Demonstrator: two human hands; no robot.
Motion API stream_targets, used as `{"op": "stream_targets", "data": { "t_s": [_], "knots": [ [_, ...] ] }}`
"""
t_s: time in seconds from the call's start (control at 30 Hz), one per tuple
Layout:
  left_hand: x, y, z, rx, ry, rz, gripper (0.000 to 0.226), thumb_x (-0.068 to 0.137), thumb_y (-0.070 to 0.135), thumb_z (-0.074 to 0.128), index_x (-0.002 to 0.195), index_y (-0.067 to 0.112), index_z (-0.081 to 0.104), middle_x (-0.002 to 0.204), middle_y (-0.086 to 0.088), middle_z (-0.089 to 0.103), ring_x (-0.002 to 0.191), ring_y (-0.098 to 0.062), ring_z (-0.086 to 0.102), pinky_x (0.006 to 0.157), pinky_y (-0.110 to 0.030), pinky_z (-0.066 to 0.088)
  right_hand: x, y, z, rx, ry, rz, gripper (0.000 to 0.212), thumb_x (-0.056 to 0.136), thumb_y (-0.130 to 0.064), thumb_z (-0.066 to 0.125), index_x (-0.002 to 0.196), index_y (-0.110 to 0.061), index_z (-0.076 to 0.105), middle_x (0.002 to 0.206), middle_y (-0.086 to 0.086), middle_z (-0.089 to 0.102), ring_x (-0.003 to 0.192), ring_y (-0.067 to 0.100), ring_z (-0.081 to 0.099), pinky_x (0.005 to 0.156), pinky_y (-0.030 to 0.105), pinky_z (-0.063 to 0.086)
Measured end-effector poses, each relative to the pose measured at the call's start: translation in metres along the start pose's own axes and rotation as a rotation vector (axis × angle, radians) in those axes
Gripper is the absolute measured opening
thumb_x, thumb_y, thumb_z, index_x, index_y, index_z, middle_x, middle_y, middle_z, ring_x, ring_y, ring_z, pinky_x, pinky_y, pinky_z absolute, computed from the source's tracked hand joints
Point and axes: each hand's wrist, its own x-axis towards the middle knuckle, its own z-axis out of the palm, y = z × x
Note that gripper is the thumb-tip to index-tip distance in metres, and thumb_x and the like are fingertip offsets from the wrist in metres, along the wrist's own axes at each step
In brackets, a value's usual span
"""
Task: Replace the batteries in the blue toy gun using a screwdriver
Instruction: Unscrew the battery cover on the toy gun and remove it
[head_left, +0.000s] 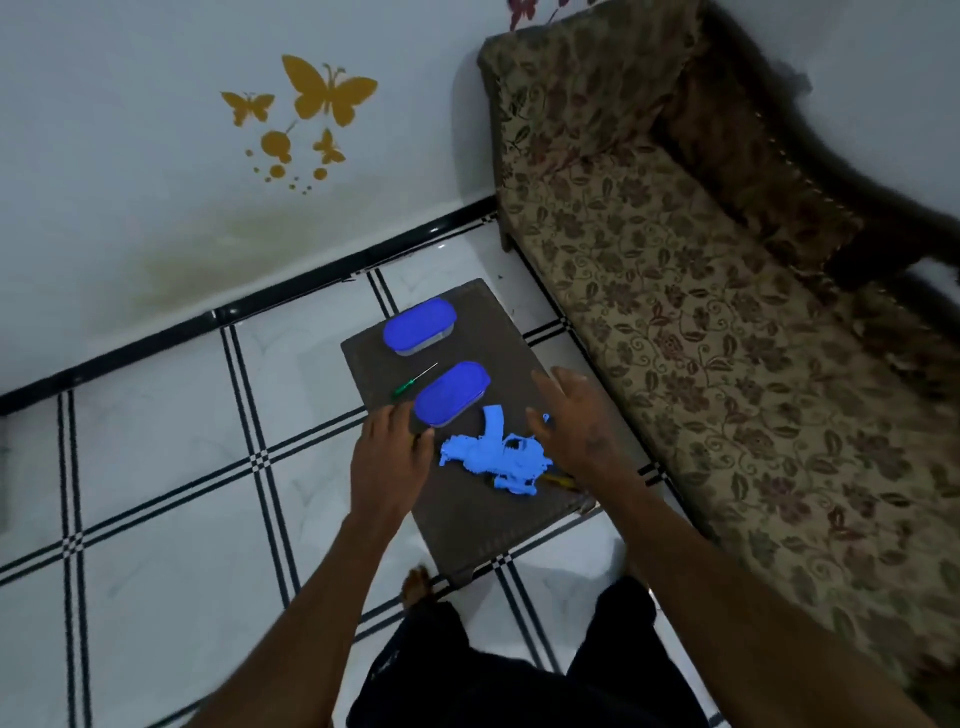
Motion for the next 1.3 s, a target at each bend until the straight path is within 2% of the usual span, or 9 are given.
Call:
{"op": "stream_targets", "data": {
  "t_s": [0.17,0.37,0.53,0.77,0.93,1.03,1.13,1.23,1.3],
  "knots": [
    [-0.009,0.04,0.019,0.055,0.075,-0.225,0.054,0.097,0.047,0.039,0.134,0.009,0.05,0.131,-0.016,0.055,0.121,-0.034,0.051,0.099,-0.046,0.045,0.032,0.049,-0.014,-0.003,-0.085,-0.261,0.054,0.087,-0.028,0.066,0.135,-0.004,0.058,0.133,0.028,0.057,0.126,0.046,0.053,0.103,0.058,0.045],
    [-0.026,0.124,0.023,0.055,0.215,-0.446,0.05,0.091,0.038,0.049,0.127,0.005,0.054,0.124,-0.02,0.059,0.115,-0.038,0.054,0.094,-0.046,0.047,0.074,0.064,-0.056,0.032,-0.158,-0.47,0.059,0.091,-0.038,0.052,0.142,-0.008,0.051,0.143,0.025,0.05,0.137,0.042,0.043,0.115,0.056,0.032],
    [-0.034,0.134,0.023,0.036,0.202,-0.658,0.052,0.094,0.04,0.053,0.136,0.008,0.049,0.133,-0.017,0.053,0.125,-0.035,0.048,0.099,-0.047,0.045,0.115,0.055,-0.058,0.033,-0.29,-0.584,0.061,0.094,-0.039,0.05,0.148,-0.012,0.042,0.153,0.021,0.04,0.146,0.037,0.03,0.121,0.052,0.02],
    [-0.041,0.128,0.043,0.02,0.276,-0.83,0.051,0.094,0.039,0.052,0.132,0.004,0.053,0.128,-0.021,0.057,0.119,-0.04,0.052,0.091,-0.05,0.048,0.148,0.033,-0.033,-0.019,-0.378,-0.704,0.058,0.095,-0.039,0.05,0.145,-0.01,0.046,0.151,0.021,0.043,0.145,0.038,0.033,0.12,0.054,0.025],
    [-0.037,0.131,0.045,-0.029,0.322,-1.029,0.05,0.096,0.038,0.055,0.135,0.006,0.052,0.134,-0.018,0.054,0.127,-0.036,0.048,0.101,-0.049,0.043,0.179,0.019,-0.01,-0.102,-0.488,-0.823,0.057,0.097,-0.041,0.049,0.146,-0.014,0.043,0.151,0.018,0.043,0.146,0.035,0.032,0.119,0.049,0.022],
    [-0.023,0.137,0.053,-0.026,0.364,-1.126,0.049,0.096,0.036,0.056,0.134,0.004,0.053,0.134,-0.019,0.055,0.127,-0.037,0.048,0.103,-0.047,0.041,0.208,0.007,0.012,-0.12,-0.579,-0.91,0.058,0.097,-0.044,0.043,0.147,-0.014,0.042,0.151,0.018,0.042,0.146,0.035,0.03,0.12,0.049,0.02],
    [-0.002,0.148,0.066,-0.018,0.371,-1.249,0.046,0.097,0.034,0.055,0.132,0.005,0.054,0.133,-0.018,0.056,0.126,-0.036,0.049,0.101,-0.047,0.043,0.233,-0.001,0.035,-0.103,-0.671,-1.007,0.056,0.099,-0.039,0.048,0.148,-0.014,0.041,0.155,0.017,0.037,0.148,0.034,0.026,0.122,0.046,0.015],
    [0.019,0.164,0.079,0.017,0.35,-1.388,0.043,0.097,0.033,0.048,0.129,0.007,0.056,0.131,-0.016,0.057,0.124,-0.036,0.049,0.1,-0.045,0.043,0.255,-0.011,0.056,-0.081,-0.77,-1.128,0.054,0.099,-0.034,0.05,0.147,-0.012,0.043,0.154,0.019,0.039,0.148,0.034,0.028,0.122,0.048,0.019],
    [0.04,0.184,0.082,-0.015,0.411,-1.447,0.039,0.093,0.025,0.058,0.126,0.006,0.056,0.125,-0.021,0.059,0.118,-0.041,0.053,0.095,-0.048,0.047,0.27,-0.013,0.062,-0.086,-0.821,-1.183,0.054,0.098,-0.034,0.051,0.146,-0.011,0.044,0.153,0.02,0.04,0.147,0.036,0.029,0.121,0.049,0.021]
  ]
}}
